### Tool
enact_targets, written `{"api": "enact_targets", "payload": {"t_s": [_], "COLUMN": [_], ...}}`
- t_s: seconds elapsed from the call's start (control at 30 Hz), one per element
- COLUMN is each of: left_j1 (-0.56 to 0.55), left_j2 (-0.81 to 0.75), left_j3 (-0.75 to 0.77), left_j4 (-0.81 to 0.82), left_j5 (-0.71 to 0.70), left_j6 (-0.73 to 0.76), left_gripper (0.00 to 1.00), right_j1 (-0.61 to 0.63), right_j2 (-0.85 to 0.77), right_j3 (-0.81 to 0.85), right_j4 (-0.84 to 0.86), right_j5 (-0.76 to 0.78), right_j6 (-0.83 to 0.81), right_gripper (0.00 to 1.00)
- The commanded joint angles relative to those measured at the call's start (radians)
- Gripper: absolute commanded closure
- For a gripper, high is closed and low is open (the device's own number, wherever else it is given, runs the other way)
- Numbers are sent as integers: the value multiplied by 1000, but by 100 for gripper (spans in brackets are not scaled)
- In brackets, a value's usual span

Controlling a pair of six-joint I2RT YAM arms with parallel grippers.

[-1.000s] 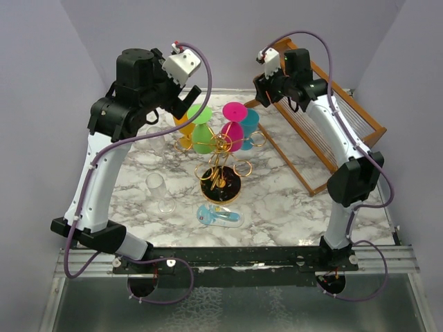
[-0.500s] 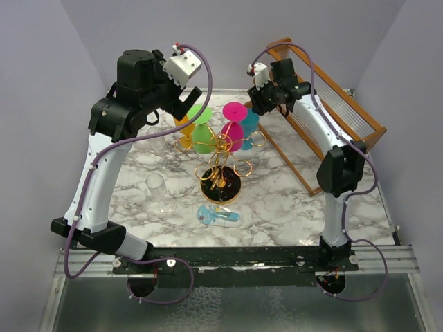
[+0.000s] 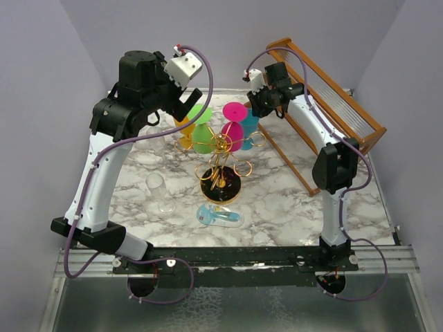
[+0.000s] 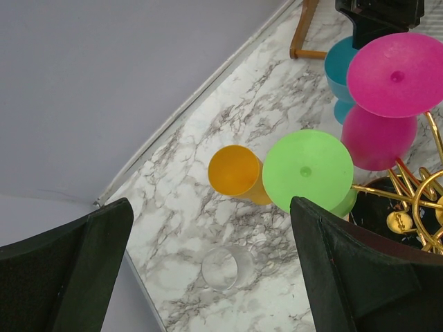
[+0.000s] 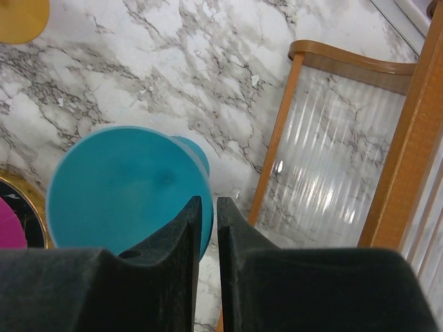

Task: Place the wine glass upside down on the wine glass rack

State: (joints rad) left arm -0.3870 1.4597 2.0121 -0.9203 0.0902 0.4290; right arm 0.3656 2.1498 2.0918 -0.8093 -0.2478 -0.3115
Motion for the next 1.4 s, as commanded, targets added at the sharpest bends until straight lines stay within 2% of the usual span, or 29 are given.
{"api": "enact_targets", "payload": {"t_s": [0.0,0.13,0.43,0.73,1.03,1.2,1.37], "left_j1": [7,7,7,7,26,27,28], "left_j2": [-25,-20,-19,-12,1,14,22], "left_j3": [2,4,5,-17,-27,-21,-43], "left_j4": [25,30,43,97,184,241,353], "left_j5": [16,12,-3,-49,-67,-14,150], "left_j6": [7,1,-5,-46,-152,-235,-372], "left_gripper": [1,1,1,1,1,1,3], "right_j1": [7,7,6,-6,-14,-14,-15], "right_j2": [15,3,-73,-242,-447,-556,-635], "right_j3": [52,97,182,181,137,93,74], "right_j4": [-18,-33,-36,43,134,165,171], "right_j5": [-7,14,49,73,83,77,49], "right_j6": [-7,-20,-46,-33,3,32,66], "right_gripper": [89,99,99,99,99,99,99]}}
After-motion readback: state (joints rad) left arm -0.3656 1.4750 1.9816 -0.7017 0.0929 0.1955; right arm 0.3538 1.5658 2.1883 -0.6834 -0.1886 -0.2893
